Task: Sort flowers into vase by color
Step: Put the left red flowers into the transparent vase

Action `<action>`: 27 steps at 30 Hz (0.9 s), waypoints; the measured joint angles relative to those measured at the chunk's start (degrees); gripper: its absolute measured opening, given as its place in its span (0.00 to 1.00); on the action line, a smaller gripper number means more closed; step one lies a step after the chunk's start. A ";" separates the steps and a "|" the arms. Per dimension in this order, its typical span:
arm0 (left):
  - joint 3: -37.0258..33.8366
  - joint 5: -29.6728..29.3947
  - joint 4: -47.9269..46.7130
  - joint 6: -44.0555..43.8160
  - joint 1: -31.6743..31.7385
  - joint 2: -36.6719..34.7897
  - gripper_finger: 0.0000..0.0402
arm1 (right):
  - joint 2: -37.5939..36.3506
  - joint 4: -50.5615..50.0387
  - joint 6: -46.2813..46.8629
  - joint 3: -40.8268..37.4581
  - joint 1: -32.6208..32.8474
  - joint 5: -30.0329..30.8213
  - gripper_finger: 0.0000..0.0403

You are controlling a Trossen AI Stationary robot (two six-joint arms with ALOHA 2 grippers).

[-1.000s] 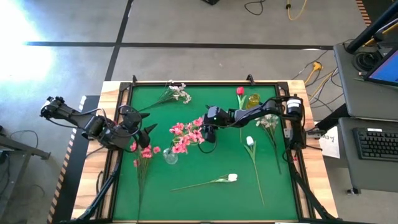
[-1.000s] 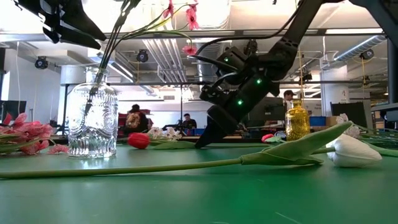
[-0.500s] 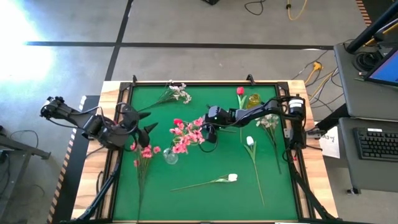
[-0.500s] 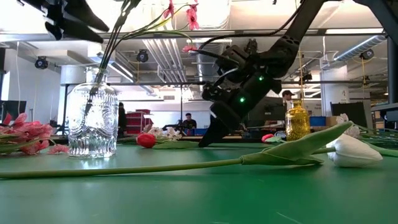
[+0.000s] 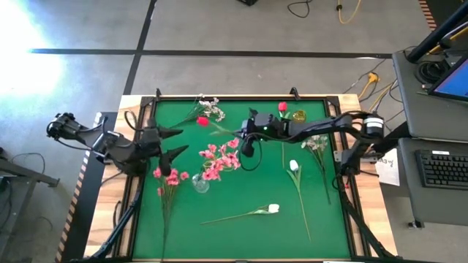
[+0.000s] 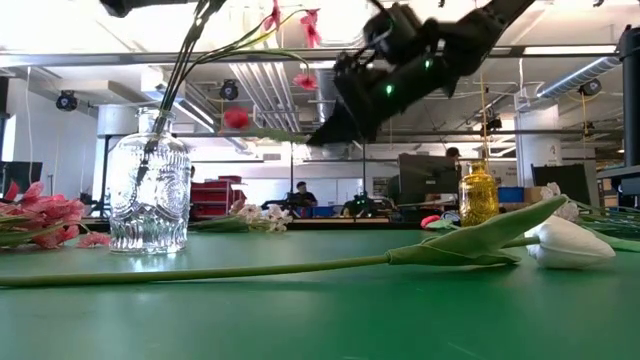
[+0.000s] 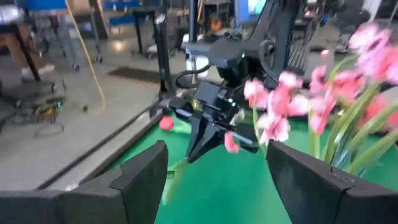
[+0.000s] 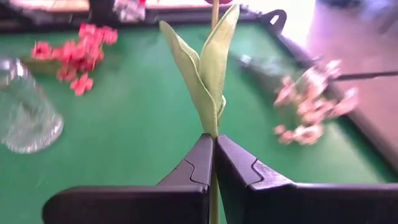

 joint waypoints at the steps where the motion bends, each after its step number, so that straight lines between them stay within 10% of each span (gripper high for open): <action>1: 0.36 0.01 0.27 1.10 0.00 -0.02 0.65 | -1.24 -0.07 -0.22 0.00 -0.08 0.89 0.02; 19: 2.39 17.16 18.09 20.93 6.78 2.15 0.59 | -17.72 16.99 -7.27 0.04 -0.97 -0.15 0.02; 27: 2.39 42.74 28.09 18.15 24.74 6.39 0.54 | -18.99 25.73 -7.03 0.11 -0.91 -8.64 0.02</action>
